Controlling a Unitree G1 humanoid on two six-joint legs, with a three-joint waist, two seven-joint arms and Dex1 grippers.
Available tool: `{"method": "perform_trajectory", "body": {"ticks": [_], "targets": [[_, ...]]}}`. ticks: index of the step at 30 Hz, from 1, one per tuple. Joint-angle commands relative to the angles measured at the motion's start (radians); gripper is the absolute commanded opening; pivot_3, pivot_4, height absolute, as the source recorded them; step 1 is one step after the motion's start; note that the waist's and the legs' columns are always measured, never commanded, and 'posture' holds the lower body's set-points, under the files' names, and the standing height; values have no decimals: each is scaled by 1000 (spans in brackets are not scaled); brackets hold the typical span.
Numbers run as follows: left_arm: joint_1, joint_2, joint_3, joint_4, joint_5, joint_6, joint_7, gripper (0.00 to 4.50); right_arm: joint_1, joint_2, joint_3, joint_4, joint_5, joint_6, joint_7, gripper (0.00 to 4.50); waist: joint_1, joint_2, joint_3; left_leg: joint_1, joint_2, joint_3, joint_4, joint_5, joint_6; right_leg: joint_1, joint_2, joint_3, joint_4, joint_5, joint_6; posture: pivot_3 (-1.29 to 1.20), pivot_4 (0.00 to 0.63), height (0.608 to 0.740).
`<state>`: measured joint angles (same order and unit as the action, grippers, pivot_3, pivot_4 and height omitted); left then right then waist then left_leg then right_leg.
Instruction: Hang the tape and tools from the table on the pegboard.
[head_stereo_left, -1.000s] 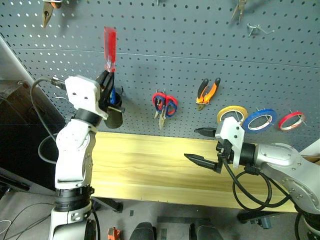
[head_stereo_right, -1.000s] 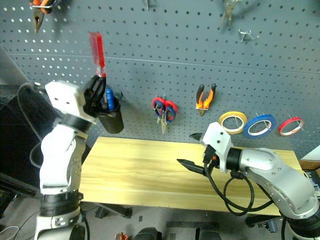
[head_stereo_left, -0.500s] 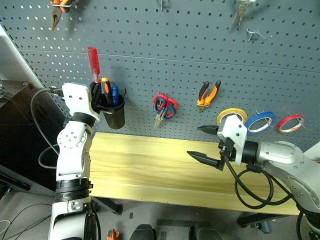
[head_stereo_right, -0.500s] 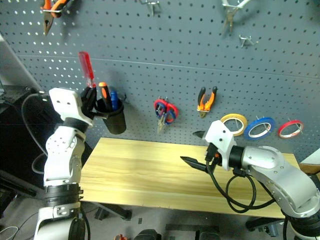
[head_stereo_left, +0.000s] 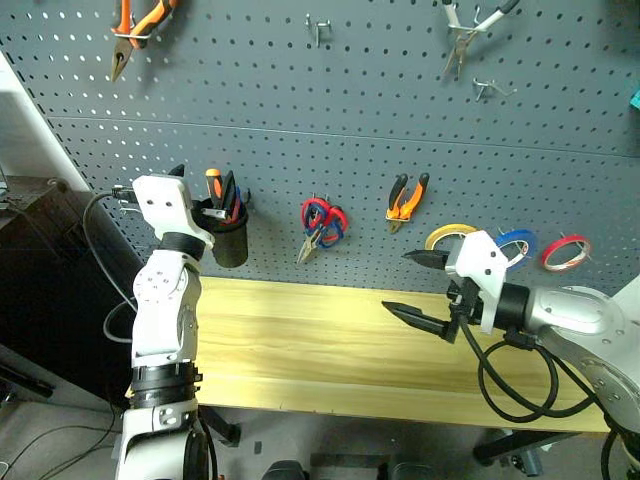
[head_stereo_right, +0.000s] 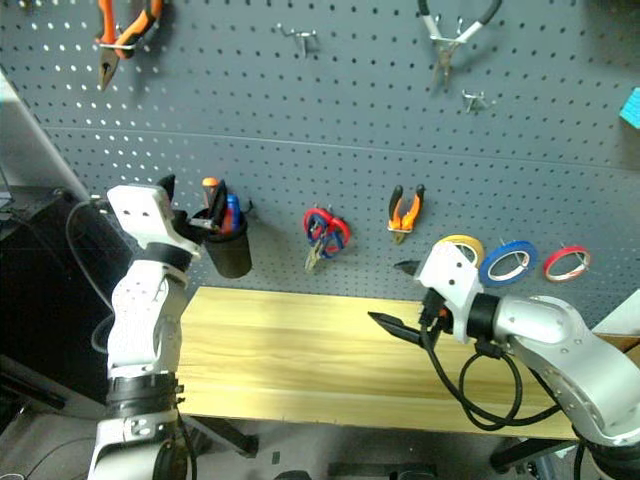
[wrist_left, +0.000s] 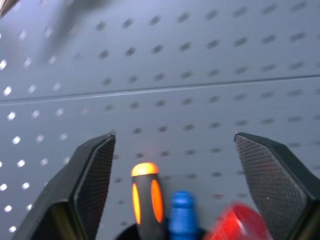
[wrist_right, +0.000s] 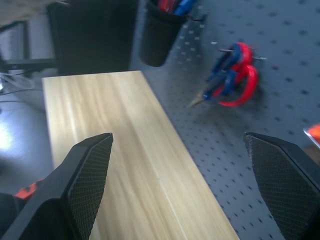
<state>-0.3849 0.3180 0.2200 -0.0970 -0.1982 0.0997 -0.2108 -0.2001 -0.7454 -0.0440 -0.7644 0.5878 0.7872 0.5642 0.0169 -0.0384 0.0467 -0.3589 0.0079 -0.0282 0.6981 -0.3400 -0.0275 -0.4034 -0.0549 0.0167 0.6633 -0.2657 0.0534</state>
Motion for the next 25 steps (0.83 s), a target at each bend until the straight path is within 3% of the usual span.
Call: {"method": "perform_trajectory", "body": {"ticks": [1,4,9,13,19,25], "targets": [[44,4,-44,-116,-11,72,-22,3957,76,80,-51,13,-108,-127,-104,4500,4,1,-5,1,0,0,0,-1,1,0,0,0,1,0,0,41,8,740],[107,18,-85,-133,42,127,-18,3957,157,194,-69,90,-225,-277,-205,4500,5,5,-14,6,0,1,0,-2,3,5,1,1,1,0,0,44,3,740],[175,11,-104,-104,122,128,32,3957,277,333,-106,256,-402,-540,-330,4500,6,9,-15,31,0,3,-4,-2,4,31,2,0,-4,-1,0,45,0,740],[247,16,-120,-12,131,100,-10,3957,355,427,-137,445,-488,-715,-423,4500,5,15,-19,32,0,3,-4,-2,4,31,3,1,-3,-2,-1,39,0,740],[276,-13,-125,207,144,-23,-9,3957,394,488,-185,719,-490,-826,-452,4500,3,19,-19,32,0,3,-4,-2,4,31,3,1,-2,-2,-2,34,0,740],[261,-26,-115,346,154,-133,15,3957,372,502,-265,849,-434,-889,-453,4500,3,23,-18,32,0,3,-4,-2,4,31,3,1,-2,-2,-2,35,0,740]]}}
